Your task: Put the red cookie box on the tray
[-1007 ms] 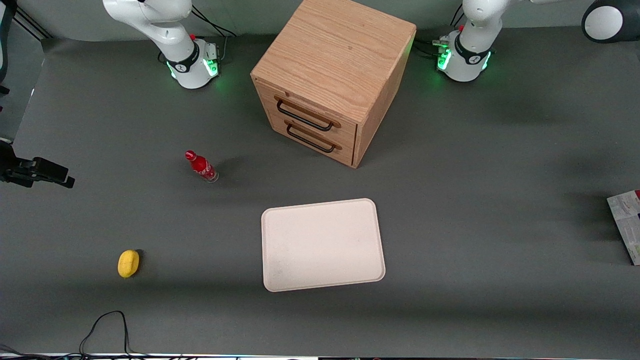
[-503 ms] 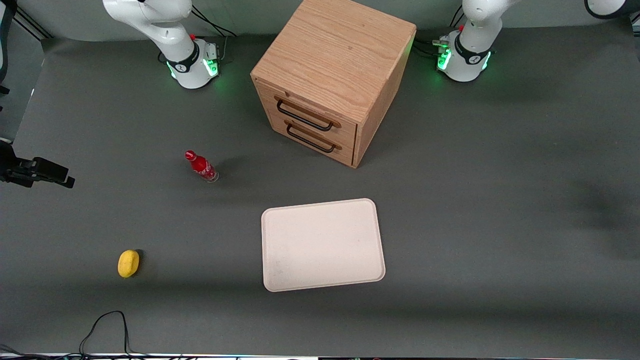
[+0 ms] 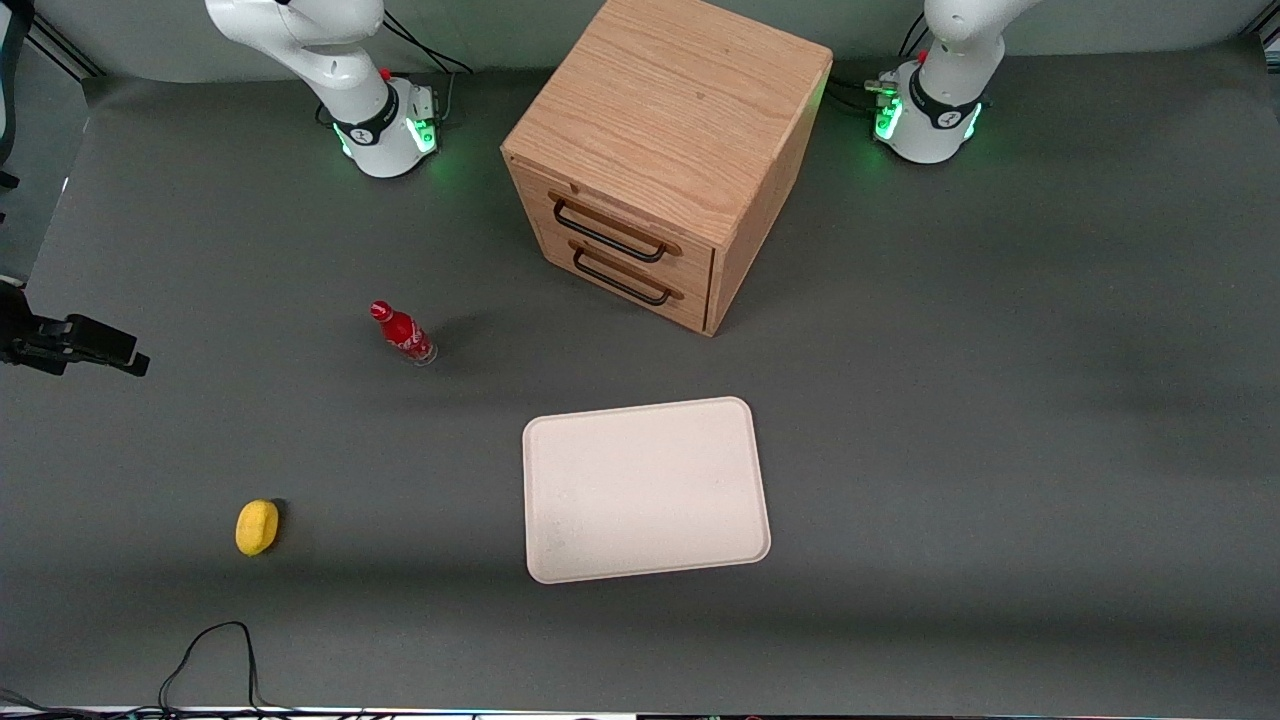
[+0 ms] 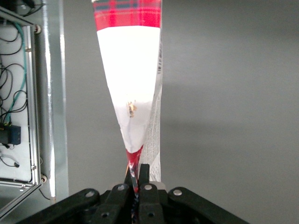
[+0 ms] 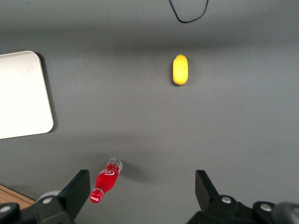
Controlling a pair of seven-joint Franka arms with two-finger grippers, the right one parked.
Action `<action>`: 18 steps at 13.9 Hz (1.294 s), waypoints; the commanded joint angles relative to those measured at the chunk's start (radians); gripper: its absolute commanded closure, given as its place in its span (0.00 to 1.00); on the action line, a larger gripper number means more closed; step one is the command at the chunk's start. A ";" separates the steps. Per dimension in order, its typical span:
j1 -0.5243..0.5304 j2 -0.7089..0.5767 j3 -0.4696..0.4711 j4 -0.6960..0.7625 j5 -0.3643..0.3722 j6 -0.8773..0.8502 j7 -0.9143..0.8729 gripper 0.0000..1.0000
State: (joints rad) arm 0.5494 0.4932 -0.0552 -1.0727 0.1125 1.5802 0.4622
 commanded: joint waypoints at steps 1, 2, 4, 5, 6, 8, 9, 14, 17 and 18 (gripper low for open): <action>-0.205 -0.051 0.012 0.002 0.071 -0.127 -0.019 1.00; -0.297 -0.054 0.012 0.003 0.084 -0.188 -0.072 1.00; -0.441 -0.056 0.006 0.005 0.073 -0.244 -0.337 1.00; -0.518 -0.056 -0.005 0.005 0.073 -0.264 -0.426 1.00; -0.585 -0.056 -0.014 0.005 0.069 -0.279 -0.488 1.00; -0.713 -0.055 -0.034 0.007 0.038 -0.273 -0.711 1.00; -0.754 -0.045 -0.054 0.008 0.020 -0.264 -0.812 1.00; -0.841 0.001 -0.244 0.019 -0.001 -0.140 -1.106 1.00; -0.896 0.047 -0.293 0.020 0.007 -0.072 -1.235 1.00; -0.910 0.053 -0.290 0.020 0.007 -0.057 -1.254 1.00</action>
State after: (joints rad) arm -0.3249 0.5296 -0.3507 -1.0671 0.1239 1.4978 -0.7310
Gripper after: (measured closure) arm 0.956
